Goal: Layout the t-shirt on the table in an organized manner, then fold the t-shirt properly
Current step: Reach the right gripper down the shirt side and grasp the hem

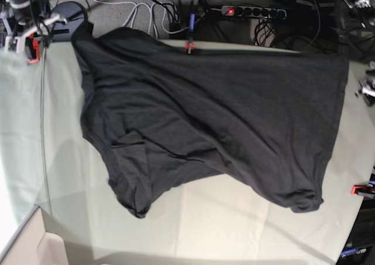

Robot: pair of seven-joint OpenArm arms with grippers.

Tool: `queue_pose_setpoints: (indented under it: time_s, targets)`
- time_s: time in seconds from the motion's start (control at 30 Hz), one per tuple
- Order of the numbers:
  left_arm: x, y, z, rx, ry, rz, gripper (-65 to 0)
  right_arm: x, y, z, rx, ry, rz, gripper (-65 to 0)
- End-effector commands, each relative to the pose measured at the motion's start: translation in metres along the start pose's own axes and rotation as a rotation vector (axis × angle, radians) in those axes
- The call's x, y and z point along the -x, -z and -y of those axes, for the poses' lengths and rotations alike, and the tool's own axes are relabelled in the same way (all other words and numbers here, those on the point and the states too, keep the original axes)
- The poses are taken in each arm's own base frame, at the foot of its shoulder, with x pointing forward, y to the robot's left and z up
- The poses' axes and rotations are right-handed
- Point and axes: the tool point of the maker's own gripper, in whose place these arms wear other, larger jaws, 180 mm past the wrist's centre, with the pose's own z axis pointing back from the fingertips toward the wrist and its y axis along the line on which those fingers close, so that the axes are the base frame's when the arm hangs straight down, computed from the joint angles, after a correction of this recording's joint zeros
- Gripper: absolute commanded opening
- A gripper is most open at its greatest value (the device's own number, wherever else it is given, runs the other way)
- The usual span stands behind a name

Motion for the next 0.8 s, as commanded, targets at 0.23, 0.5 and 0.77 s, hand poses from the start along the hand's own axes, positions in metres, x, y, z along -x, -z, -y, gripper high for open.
queue_pose_setpoints:
  time_s: [0.23,0.5,0.77]
  targets:
    - [-0.02,0.002,0.008,0.02,-0.016,0.056,-31.8,-0.119,0.044,-0.032,-0.137,-0.13,0.264,-29.4]
    - [0.009,0.002,0.018,0.036,-0.048,0.007,-31.8,-0.201,0.114,-0.083,-0.324,-0.183,0.328,-29.4]
    - [0.032,0.001,0.025,0.047,-0.071,-0.033,-31.8,-0.261,0.186,-0.129,-0.5,-0.067,0.236,-29.4]
